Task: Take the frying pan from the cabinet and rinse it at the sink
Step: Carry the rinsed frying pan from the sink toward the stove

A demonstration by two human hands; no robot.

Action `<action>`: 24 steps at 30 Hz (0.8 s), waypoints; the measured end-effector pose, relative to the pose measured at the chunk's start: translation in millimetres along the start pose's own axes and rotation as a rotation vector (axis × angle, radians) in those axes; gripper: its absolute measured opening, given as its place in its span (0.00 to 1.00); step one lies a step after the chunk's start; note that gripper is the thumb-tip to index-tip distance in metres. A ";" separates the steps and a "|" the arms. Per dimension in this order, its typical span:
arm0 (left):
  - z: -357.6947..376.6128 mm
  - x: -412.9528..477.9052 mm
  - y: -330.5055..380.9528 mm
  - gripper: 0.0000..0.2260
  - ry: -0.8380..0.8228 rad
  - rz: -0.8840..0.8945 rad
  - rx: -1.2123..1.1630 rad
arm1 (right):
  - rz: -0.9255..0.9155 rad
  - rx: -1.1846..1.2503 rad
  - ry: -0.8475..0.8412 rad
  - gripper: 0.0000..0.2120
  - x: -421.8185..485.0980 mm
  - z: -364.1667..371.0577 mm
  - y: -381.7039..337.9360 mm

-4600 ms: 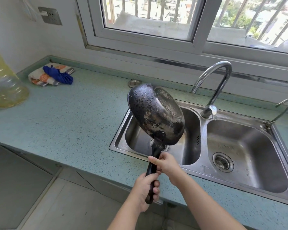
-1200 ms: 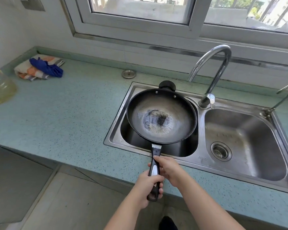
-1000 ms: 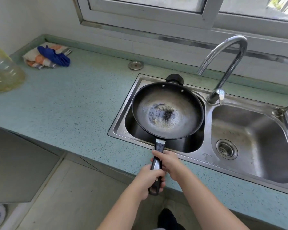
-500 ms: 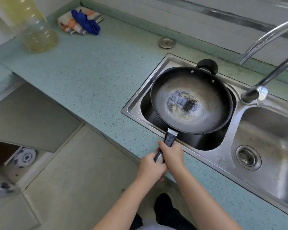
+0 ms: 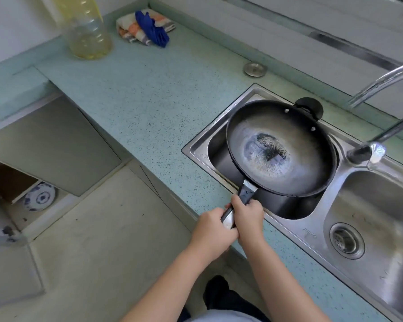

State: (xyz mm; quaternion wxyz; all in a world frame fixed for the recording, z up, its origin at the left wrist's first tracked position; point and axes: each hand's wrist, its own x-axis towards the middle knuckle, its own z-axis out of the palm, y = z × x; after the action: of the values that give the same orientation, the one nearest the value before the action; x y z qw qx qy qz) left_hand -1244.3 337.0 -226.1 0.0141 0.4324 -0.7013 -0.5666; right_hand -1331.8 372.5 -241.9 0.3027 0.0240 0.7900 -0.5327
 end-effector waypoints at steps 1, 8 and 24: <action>-5.2 -2.6 0.3 0.06 -0.006 0.009 0.002 | -0.005 0.011 0.021 0.13 -4.2 3.4 -0.7; -41.9 -21.0 -3.8 0.07 0.004 0.150 0.015 | -0.048 0.072 0.063 0.08 -33.0 26.7 -11.6; -188.0 -94.0 -69.7 0.12 0.303 0.129 -0.075 | -0.195 -0.115 -0.230 0.16 -142.6 167.3 -24.8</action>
State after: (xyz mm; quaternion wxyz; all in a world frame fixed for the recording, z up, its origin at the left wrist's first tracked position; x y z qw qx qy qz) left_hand -1048.5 249.6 -171.0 0.1721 0.4661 -0.6959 -0.5186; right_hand -1148.7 259.1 -191.3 0.3391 -0.1312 0.7778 -0.5127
